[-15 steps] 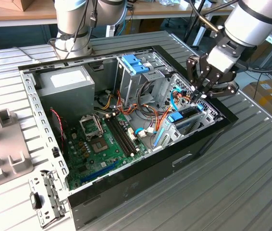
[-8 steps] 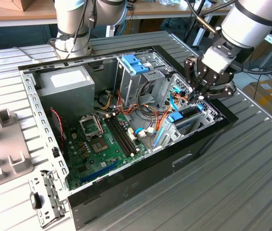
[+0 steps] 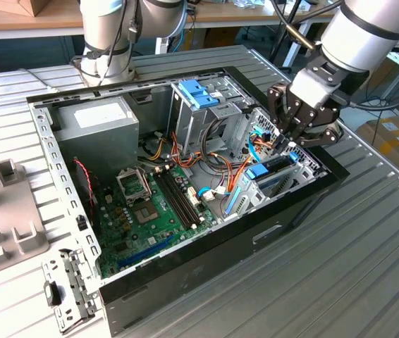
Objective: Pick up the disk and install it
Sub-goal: 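Insert the first disk wire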
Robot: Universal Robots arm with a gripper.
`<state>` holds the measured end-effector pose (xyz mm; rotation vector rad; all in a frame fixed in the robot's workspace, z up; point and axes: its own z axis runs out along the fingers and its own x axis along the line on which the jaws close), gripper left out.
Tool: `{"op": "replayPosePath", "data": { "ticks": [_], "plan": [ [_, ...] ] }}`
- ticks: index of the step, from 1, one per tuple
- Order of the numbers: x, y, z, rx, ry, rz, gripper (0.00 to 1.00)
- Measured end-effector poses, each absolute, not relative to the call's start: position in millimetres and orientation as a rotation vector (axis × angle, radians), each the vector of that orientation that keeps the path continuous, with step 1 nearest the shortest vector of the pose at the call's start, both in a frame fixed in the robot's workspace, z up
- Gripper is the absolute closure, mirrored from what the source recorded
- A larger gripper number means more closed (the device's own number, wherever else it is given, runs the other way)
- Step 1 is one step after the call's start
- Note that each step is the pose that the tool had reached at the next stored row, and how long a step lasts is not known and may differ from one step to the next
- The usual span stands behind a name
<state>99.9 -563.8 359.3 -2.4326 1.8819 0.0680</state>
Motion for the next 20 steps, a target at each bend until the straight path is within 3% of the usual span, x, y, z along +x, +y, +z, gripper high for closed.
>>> {"op": "replayPosePath", "data": {
  "ticks": [20],
  "plan": [
    [96.8, -563.6, 355.4, -2.201, 2.142, 0.056, 0.83]
  ]
}}
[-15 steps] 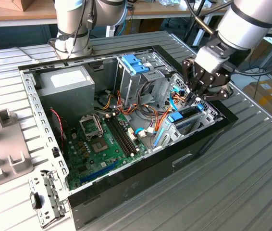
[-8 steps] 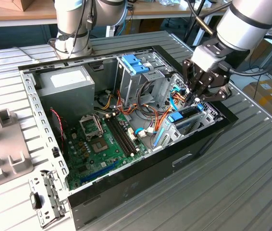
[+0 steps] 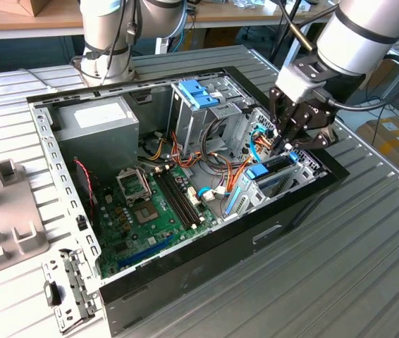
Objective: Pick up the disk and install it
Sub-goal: 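Insert the first disk wire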
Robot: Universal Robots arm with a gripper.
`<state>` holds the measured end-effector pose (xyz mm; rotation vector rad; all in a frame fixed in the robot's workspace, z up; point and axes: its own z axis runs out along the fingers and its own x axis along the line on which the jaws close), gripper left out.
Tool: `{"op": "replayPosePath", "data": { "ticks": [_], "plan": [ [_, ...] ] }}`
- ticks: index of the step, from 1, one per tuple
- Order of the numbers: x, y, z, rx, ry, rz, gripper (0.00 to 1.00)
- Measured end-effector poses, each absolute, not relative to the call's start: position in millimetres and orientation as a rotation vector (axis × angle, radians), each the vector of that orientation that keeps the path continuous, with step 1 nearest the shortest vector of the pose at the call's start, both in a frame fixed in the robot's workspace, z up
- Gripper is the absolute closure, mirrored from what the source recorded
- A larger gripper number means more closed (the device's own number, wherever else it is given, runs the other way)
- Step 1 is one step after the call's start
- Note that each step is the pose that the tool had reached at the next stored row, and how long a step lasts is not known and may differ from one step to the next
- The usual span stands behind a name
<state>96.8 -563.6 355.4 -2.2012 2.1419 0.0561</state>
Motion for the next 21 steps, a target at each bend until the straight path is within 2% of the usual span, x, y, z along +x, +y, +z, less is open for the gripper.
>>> {"op": "replayPosePath", "data": {
  "ticks": [7, 21],
  "plan": [
    [96.8, -563.6, 353.7, -2.088, 2.25, 0.051, 0.83],
    [106.3, -568.9, 348.5, -2.154, 2.19, 0.051, 0.83]
  ]
}}
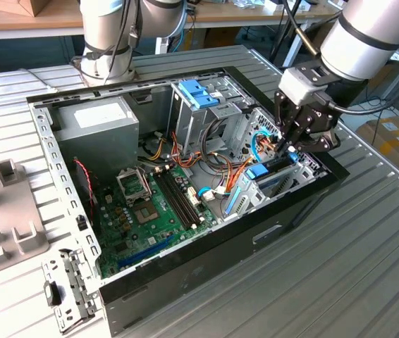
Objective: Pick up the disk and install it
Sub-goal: 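Insert the first disk wire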
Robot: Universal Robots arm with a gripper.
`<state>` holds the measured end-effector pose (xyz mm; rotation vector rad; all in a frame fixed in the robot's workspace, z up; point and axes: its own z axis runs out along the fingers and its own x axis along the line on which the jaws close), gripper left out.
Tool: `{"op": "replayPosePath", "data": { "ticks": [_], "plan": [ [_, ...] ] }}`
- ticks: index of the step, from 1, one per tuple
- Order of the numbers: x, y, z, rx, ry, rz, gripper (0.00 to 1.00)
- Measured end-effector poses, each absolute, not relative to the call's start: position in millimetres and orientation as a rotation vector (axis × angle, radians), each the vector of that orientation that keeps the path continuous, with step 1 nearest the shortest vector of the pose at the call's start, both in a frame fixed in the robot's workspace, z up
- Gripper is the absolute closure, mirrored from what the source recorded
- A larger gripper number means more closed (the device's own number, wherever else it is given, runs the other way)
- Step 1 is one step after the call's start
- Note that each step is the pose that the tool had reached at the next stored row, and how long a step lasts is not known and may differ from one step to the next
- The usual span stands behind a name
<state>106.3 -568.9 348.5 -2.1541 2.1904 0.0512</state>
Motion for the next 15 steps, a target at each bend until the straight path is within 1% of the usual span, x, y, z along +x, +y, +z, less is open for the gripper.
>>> {"op": "replayPosePath", "data": {
  "ticks": [3, 8, 9, 14, 15],
  "plan": [
    [107.7, -573.7, 341.4, -2.154, 2.19, 0.052, 0.83],
    [107.7, -574.3, 340.7, -2.154, 2.19, 0.051, 0.82],
    [107.7, -574.4, 340.5, -2.154, 2.19, 0.051, 0.76],
    [107.7, -575.2, 339.6, -2.154, 2.19, 0.051, 0.75],
    [107.7, -575.3, 339.4, -2.154, 2.19, 0.051, 0.68]
  ]
}}
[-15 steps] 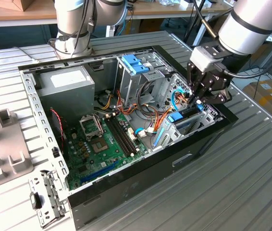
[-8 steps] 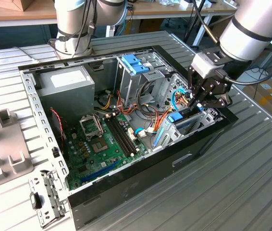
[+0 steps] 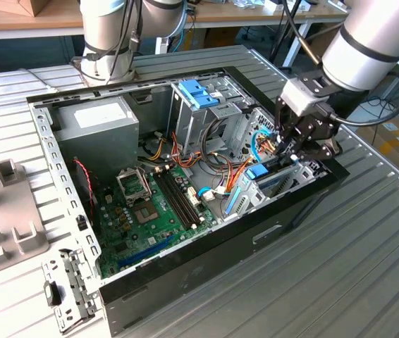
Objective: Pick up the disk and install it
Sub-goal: 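Insert the first disk wire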
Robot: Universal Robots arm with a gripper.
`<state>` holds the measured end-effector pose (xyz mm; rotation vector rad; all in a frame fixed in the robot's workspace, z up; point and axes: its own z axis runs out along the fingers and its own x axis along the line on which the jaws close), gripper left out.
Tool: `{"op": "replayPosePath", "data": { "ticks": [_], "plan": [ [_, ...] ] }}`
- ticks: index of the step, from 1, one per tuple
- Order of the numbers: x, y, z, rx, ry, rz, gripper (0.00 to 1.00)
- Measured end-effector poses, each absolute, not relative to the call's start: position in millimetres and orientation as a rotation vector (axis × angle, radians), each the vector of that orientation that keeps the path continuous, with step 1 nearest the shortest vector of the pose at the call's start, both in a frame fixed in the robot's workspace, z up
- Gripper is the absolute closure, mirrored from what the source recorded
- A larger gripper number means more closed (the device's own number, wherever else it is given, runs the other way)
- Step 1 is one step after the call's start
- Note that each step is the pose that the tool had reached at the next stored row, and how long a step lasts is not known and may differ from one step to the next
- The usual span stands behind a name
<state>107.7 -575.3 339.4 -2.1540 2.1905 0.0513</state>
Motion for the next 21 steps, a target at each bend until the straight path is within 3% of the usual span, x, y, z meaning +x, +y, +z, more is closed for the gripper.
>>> {"op": "replayPosePath", "data": {
  "ticks": [8, 10, 21],
  "plan": [
    [107.7, -575.6, 346.2, -2.154, 2.19, 0.052, 0.69],
    [107.7, -575.6, 346.8, -2.154, 2.19, 0.051, 0.89],
    [109.0, -576.4, 343.5, -2.156, 2.193, 0.057, 0.89]
  ]
}}
